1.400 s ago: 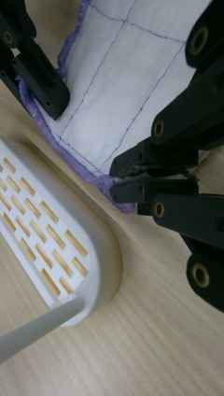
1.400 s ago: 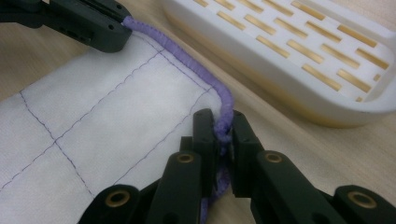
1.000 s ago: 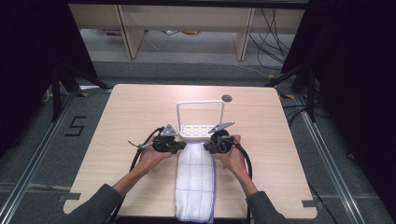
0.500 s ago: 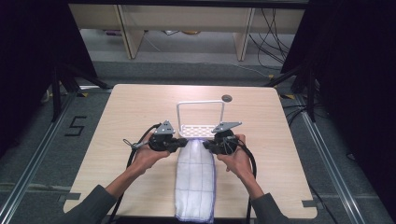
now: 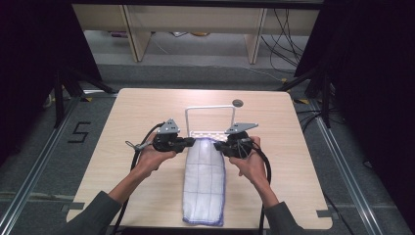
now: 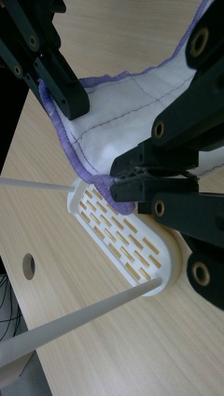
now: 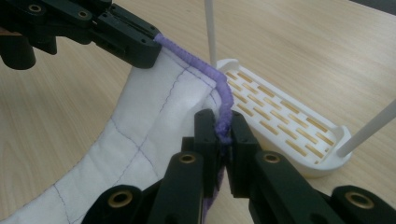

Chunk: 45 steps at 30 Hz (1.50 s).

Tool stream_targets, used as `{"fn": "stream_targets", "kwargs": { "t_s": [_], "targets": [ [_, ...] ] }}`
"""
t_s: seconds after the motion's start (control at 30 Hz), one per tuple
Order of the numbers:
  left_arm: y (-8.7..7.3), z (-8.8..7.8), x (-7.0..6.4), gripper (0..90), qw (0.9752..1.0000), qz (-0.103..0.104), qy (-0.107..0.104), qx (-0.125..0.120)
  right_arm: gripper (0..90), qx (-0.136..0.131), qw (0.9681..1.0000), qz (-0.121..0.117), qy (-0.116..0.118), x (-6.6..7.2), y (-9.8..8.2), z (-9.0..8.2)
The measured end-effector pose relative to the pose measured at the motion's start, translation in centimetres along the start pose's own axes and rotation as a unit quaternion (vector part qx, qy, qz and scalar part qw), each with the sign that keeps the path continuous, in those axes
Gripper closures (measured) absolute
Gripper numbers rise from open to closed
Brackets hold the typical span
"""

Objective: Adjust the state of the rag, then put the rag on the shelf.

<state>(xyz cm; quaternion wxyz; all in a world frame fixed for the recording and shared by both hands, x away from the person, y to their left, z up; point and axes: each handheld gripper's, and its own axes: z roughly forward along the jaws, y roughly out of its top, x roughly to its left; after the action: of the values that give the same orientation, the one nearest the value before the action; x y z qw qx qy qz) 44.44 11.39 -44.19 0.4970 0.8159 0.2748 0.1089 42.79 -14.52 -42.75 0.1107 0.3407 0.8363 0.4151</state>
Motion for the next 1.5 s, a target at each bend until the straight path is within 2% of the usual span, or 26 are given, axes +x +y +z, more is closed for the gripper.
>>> {"fn": "stream_targets", "kwargs": {
  "t_s": [0.1,0.2,0.23,0.27,0.3,0.47,0.5,0.6,0.7,0.73,0.77,0.83,0.87,0.9,0.93,1.0,1.03,1.07,1.23,1.33,1.4,1.47,1.5],
  "targets": [
    [0.2,-0.1,0.0,86.2,1.0000,0.003,-0.002,-0.002,85.3,0.003,1.0000,0.003,-0.006,0.3,0.1,-0.1],
    [0.4,-0.3,0.0,86.2,1.0000,0.005,-0.005,-0.003,85.3,-0.007,1.0000,-0.003,-0.004,0.2,0.2,-0.2],
    [0.5,-0.4,0.0,86.2,0.9999,0.005,-0.004,-0.008,85.3,-0.001,0.9999,0.007,-0.010,0.3,0.3,-0.5],
    [0.5,-0.4,0.0,86.2,0.9999,0.005,-0.004,-0.008,85.3,-0.001,0.9999,0.007,-0.010,0.3,0.3,-0.5],
    [0.7,-0.6,0.0,86.2,0.9999,0.006,-0.005,-0.011,85.3,-0.010,0.9999,0.001,-0.010,0.2,0.4,-0.8],
    [1.1,-1.2,-0.2,86.2,0.9999,0.008,-0.005,-0.014,85.3,-0.017,0.9997,-0.004,-0.015,0.3,0.8,-1.4],
    [1.2,-1.3,-0.3,86.2,0.9998,0.009,-0.005,-0.015,85.3,-0.019,0.9998,-0.001,-0.007,0.4,0.9,-1.4],
    [1.7,-1.9,-0.5,86.1,0.9998,0.008,-0.006,-0.019,85.3,-0.025,0.9997,-0.002,-0.007,0.7,1.3,-1.8],
    [2.0,-2.7,-0.7,86.2,0.9996,0.006,-0.010,-0.024,85.3,-0.033,0.9994,-0.012,-0.006,1.1,1.7,-2.4],
    [2.2,-3.0,-0.8,86.2,0.9996,0.012,-0.011,-0.024,85.3,-0.039,0.9991,-0.018,-0.003,1.2,1.8,-2.6],
    [2.4,-3.3,-1.0,86.2,0.9996,0.012,-0.010,-0.026,85.3,-0.040,0.9991,-0.012,-0.004,1.5,2.0,-3.0],
    [2.8,-3.9,-1.2,86.2,0.9994,0.016,-0.011,-0.027,85.3,-0.048,0.9987,-0.015,-0.003,1.8,2.2,-3.7],
    [3.1,-4.2,-1.3,86.2,0.9993,0.020,-0.012,-0.030,85.3,-0.057,0.9980,-0.025,-0.004,1.9,2.4,-3.9],
    [3.4,-4.4,-1.5,86.2,0.9991,0.019,-0.015,-0.036,85.3,-0.054,0.9983,-0.019,-0.006,2.3,2.5,-4.4],
    [3.6,-4.6,-1.6,86.2,0.9989,0.021,-0.013,-0.039,85.3,-0.064,0.9976,-0.025,0.000,2.4,2.8,-4.7],
    [4.3,-5.0,-1.8,86.3,0.9988,0.025,-0.011,-0.041,85.3,-0.069,0.9972,-0.027,-0.008,2.7,3.1,-5.2],
    [4.5,-5.1,-1.9,86.4,0.9986,0.025,-0.013,-0.044,85.4,-0.074,0.9966,-0.036,-0.004,2.8,3.3,-5.4],
    [4.8,-5.3,-2.0,86.4,0.9985,0.026,-0.013,-0.046,85.4,-0.074,0.9969,-0.026,-0.006,3.0,3.4,-5.8],
    [6.2,-6.3,-2.1,86.5,0.9979,0.023,-0.012,-0.060,85.4,-0.091,0.9953,-0.034,-0.009,3.2,4.5,-7.0],
    [7.0,-6.8,-2.2,86.5,0.9972,0.025,-0.017,-0.068,85.4,-0.095,0.9948,-0.035,-0.014,3.2,5.1,-7.8],
    [7.6,-7.0,-2.2,86.5,0.9973,0.030,-0.011,-0.066,85.4,-0.098,0.9945,-0.035,-0.014,3.2,5.6,-8.3],
    [8.2,-7.1,-2.2,86.6,0.9970,0.026,-0.011,-0.072,85.5,-0.110,0.9928,-0.044,-0.019,2.8,6.0,-8.5],
    [8.5,-7.2,-2.2,86.5,0.9968,0.027,-0.010,-0.074,85.4,-0.108,0.9935,-0.032,-0.019,2.9,6.2,-8.7]
  ]
}}
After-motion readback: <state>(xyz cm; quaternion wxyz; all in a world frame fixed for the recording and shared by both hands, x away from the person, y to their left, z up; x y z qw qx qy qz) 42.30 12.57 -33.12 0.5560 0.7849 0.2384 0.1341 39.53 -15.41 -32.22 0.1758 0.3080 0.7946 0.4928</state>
